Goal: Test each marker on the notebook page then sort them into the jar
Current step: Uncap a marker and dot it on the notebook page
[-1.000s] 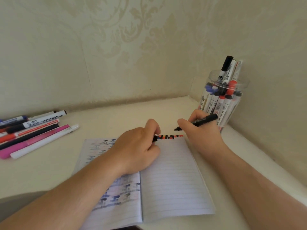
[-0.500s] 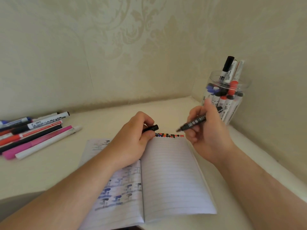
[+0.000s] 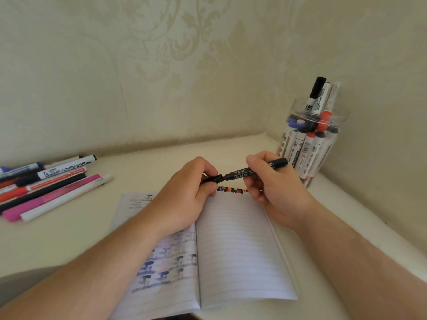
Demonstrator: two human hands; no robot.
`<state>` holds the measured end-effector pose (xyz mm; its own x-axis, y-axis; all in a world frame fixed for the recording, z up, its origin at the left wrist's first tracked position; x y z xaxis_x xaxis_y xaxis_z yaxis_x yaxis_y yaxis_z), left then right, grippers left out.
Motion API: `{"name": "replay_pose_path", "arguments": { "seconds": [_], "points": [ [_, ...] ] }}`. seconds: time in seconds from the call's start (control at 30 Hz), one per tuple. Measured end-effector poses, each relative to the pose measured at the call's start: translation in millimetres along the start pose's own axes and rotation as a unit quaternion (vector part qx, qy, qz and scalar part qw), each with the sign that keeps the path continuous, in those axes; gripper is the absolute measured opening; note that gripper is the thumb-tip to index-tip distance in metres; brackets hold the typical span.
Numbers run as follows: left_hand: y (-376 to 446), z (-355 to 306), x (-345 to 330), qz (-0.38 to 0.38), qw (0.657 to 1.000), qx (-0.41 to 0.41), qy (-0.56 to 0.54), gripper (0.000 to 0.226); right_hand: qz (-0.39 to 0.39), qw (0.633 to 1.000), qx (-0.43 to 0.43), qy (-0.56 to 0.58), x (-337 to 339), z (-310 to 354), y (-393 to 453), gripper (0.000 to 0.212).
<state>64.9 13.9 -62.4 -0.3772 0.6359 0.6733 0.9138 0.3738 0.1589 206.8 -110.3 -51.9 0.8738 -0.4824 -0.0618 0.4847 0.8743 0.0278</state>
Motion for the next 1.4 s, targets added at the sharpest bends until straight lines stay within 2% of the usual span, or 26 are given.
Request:
{"name": "replay_pose_path", "arguments": {
  "seconds": [0.13,0.3,0.37,0.47,0.53,0.6,0.77,0.93,1.13,1.27,1.33,1.4],
  "points": [
    [0,1,2,-0.019,1.0,-0.008,0.016,0.022,0.023,0.999,0.021,-0.006,-2,-1,2,0.016],
    [-1,2,9,-0.043,0.997,-0.031,-0.051,0.047,0.041,0.998,0.039,0.014,1,-1,2,0.022],
    [-1,5,11,-0.058,0.995,-0.029,-0.077,0.049,0.042,0.998,0.039,0.014,2,-2,2,0.02],
    [1,9,12,-0.069,0.988,-0.015,-0.137,0.037,0.053,0.998,0.043,0.014,3,-2,2,0.011],
    [3,10,14,-0.072,0.991,-0.002,-0.111,0.021,0.063,0.997,0.045,0.019,2,-1,1,0.01],
    [3,9,14,-0.078,0.994,0.003,-0.078,0.021,0.073,0.996,0.044,0.015,0,-1,0,0.02],
    [1,14,15,-0.101,0.987,0.008,-0.122,0.034,0.071,0.977,0.092,-0.181,-6,4,-4,0.022],
    [2,17,15,-0.109,0.977,-0.011,-0.182,0.033,0.086,0.966,0.094,-0.223,-14,1,-3,0.017],
    [0,17,17,-0.135,0.984,-0.034,-0.113,0.031,0.105,0.965,0.068,-0.232,-16,-1,-5,0.02],
    [3,19,17,-0.13,0.978,-0.003,-0.163,0.031,0.079,0.96,0.087,-0.255,-14,1,-5,0.011],
    [4,17,15,-0.107,0.977,0.003,-0.183,0.03,0.033,0.959,0.115,-0.257,-9,9,-6,0.012],
    [0,12,12,-0.079,0.983,0.004,-0.166,0.029,-0.032,0.972,0.134,-0.189,3,24,-10,0.01]
  ]
}}
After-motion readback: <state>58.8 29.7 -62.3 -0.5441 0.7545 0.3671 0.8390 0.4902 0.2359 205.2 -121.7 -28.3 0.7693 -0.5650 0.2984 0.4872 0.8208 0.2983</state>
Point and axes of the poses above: each hand's wrist, its own y-axis towards the middle knuckle, its own x-axis out of the back of the hand, z = x × y, the point moved 6 cm from there along y, towards the middle knuckle, and after that the axes turned 11 degrees about z, right-handed, at the moved point
